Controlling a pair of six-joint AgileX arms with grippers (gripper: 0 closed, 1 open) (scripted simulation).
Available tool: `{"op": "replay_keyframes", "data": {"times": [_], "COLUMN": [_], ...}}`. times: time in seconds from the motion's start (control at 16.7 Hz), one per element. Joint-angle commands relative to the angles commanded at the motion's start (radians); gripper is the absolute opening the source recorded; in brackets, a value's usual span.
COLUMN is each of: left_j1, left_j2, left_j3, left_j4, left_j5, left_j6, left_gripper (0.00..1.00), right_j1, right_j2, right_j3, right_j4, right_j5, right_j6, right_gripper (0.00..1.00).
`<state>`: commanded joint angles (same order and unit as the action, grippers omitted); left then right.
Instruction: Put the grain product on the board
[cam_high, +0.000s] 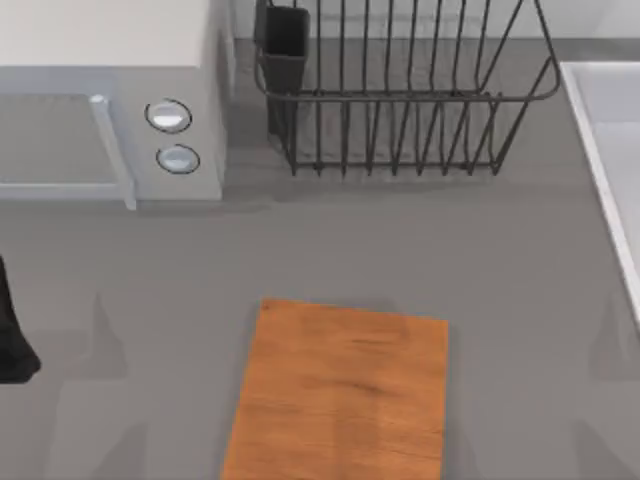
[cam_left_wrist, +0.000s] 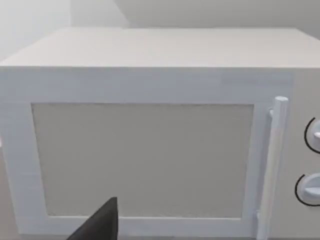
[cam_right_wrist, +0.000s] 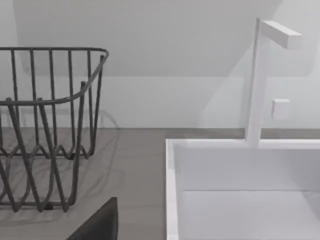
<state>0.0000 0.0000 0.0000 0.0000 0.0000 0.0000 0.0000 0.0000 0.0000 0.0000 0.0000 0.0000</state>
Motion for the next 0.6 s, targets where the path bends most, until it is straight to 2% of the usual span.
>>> {"op": "replay_keyframes", "data": {"times": [0.3, 0.6], "left_j1": [0.013, 0.062], "left_j2": [0.064, 0.382], "left_j3": [0.057, 0.288], "left_j4": [-0.047, -0.241], "left_j5": [-0.001, -0.001], "left_j6": [0.061, 0.313], "left_gripper": [1.00, 1.00], "right_j1": [0.000, 0.000], "right_j2": [0.000, 0.000], "right_j3": [0.000, 0.000], "right_j4": [0.000, 0.000], "right_j5": [0.000, 0.000], "right_j6": [0.000, 0.000], "right_gripper": [1.00, 1.00]}}
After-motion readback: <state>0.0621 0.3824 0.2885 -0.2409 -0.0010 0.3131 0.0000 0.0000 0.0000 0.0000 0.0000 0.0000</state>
